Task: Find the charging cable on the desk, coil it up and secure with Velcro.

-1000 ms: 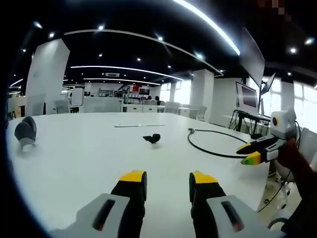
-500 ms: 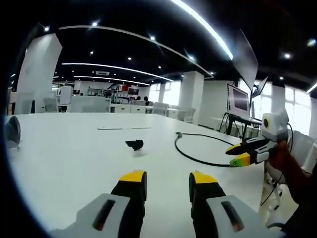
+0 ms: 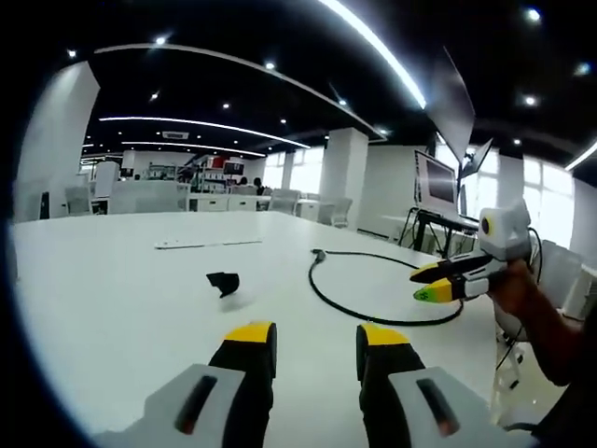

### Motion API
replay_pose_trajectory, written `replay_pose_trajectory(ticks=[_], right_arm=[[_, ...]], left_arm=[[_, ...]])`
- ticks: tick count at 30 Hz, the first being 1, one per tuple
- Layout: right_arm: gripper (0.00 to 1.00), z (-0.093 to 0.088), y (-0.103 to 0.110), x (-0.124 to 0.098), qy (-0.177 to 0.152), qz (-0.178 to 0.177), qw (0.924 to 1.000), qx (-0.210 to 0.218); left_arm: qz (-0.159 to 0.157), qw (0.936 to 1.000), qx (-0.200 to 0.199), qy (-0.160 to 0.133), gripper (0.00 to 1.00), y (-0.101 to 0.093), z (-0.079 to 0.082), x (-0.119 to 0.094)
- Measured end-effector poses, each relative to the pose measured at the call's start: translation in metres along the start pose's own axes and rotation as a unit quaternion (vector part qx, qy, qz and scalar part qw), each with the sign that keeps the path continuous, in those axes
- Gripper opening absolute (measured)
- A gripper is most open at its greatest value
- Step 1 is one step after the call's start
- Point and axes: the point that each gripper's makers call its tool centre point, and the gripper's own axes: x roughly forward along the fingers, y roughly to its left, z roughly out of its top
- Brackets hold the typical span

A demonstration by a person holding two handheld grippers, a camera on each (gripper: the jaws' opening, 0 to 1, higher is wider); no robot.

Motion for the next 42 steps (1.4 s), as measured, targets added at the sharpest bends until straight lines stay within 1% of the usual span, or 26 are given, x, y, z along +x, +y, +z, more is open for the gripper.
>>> replay_pose_trajectory(ticks=[2,6,14,26,33,38,42], right_arm=[[0.34,-0.001,-0.006,0.001,0.002,-0.005,1.0000,0.005],[0.34,-0.002,-0.011,0.002,0.008,-0.011,0.9999,0.002],[0.34,0.002,-0.022,0.001,0.009,-0.021,0.9997,0.001],[0.34,0.006,-0.040,0.002,0.006,-0.042,0.9991,0.002],[0.33,0.005,-0.047,0.003,0.007,-0.048,0.9988,0.008],[0.33,0.004,-0.058,0.005,0.008,-0.052,0.9986,0.008],[0.33,0.006,-0.068,0.007,0.010,-0.058,0.9983,0.003]], left_arm=[[-0.001,1.0000,0.005,0.002,0.34,0.000,0.002,0.006],[-0.005,1.0000,0.001,0.003,0.34,-0.001,0.004,0.014],[-0.008,0.9999,0.011,0.005,0.34,-0.003,0.006,0.027],[-0.012,0.9998,0.012,0.013,0.32,-0.002,0.006,0.047],[-0.023,0.9996,0.005,0.016,0.31,-0.006,0.005,0.056],[-0.025,0.9995,0.002,0.017,0.32,-0.006,0.005,0.062],[-0.027,0.9994,0.005,0.020,0.31,-0.008,0.006,0.072]])
